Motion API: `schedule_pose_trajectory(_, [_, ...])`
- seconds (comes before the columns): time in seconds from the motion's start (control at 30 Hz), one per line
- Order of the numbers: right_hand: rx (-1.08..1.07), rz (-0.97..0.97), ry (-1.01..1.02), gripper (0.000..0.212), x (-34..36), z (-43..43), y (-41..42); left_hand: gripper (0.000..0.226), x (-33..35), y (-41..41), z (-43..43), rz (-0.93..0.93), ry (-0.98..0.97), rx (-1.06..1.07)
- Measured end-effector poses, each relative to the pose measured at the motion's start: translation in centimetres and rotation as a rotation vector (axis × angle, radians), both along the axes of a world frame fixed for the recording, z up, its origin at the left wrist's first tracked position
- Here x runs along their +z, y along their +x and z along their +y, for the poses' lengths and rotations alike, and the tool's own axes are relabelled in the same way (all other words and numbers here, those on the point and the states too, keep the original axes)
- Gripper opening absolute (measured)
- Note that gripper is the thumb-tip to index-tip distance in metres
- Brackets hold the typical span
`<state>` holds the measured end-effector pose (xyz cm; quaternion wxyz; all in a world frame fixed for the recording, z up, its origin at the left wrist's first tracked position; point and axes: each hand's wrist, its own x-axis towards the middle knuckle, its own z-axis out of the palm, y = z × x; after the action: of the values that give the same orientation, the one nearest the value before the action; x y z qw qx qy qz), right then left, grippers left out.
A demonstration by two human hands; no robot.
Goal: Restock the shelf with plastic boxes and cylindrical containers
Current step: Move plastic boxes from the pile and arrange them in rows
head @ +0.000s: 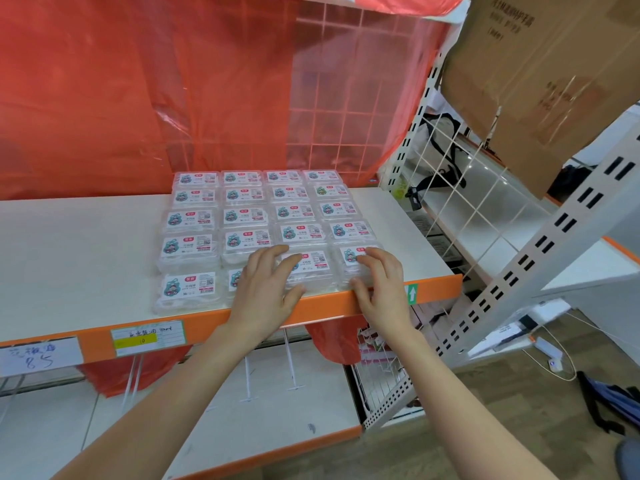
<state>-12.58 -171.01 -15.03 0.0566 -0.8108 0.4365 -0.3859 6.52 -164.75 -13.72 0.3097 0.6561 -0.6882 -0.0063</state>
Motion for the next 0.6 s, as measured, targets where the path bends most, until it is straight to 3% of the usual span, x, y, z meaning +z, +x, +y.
schedule_pose_trajectory(0.23, [-0.001,0.005,-0.015,0.032,-0.1,0.0,0.1,0.058,-0.8,-0.9,2.1,-0.143,-0.086,-0.042])
schedule_pose_trajectory(0.6, [-0.007,0.012,-0.001,0.032,0.0,0.1,0.1,0.059,-0.4,-1.2,2.2,-0.172,-0.036,-0.058])
